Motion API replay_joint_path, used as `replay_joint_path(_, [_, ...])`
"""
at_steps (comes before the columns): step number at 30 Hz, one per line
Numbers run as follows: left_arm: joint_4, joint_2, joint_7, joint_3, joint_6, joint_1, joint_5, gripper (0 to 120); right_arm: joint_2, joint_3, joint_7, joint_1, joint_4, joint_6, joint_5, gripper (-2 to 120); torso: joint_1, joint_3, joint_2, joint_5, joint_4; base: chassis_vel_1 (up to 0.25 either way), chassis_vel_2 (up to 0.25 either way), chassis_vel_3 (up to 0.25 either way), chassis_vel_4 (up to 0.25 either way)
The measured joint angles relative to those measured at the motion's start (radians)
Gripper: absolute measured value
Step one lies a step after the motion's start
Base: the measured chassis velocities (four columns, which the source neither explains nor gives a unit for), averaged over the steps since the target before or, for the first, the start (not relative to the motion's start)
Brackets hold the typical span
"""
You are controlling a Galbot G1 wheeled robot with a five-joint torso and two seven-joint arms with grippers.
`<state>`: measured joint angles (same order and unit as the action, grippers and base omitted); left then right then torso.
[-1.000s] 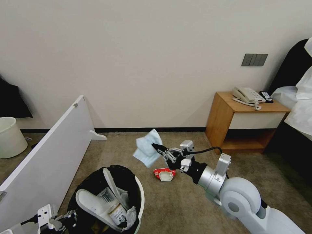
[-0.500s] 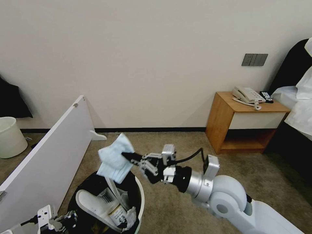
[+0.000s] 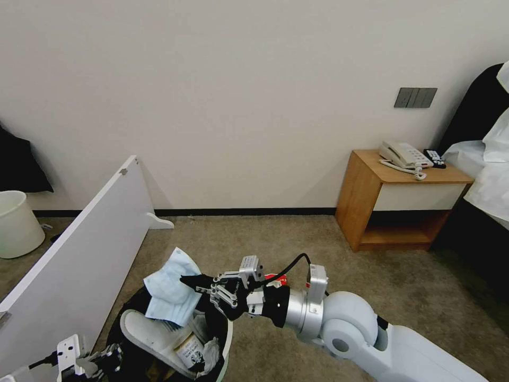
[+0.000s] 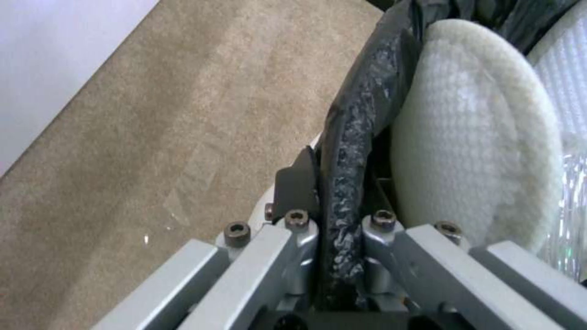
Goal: Pick up the trash bin, then pick up the garbage from the floor and place it into the trash bin.
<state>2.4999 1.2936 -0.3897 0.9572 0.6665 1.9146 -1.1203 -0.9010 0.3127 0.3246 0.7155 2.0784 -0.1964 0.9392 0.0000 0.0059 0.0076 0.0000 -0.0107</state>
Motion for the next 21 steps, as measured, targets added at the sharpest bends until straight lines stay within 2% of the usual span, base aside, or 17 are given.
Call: replay_joint_path(21, [0.000,-0.004,-0.001,-0.010,0.001,0.002,-0.006,2,-0.011,0.114,-0.023,-0.028,-0.074,-0.042,-0.019,0,0.000,0.000,0.000,0.0000,0.0001,0.000,0.000,0.000,0.000])
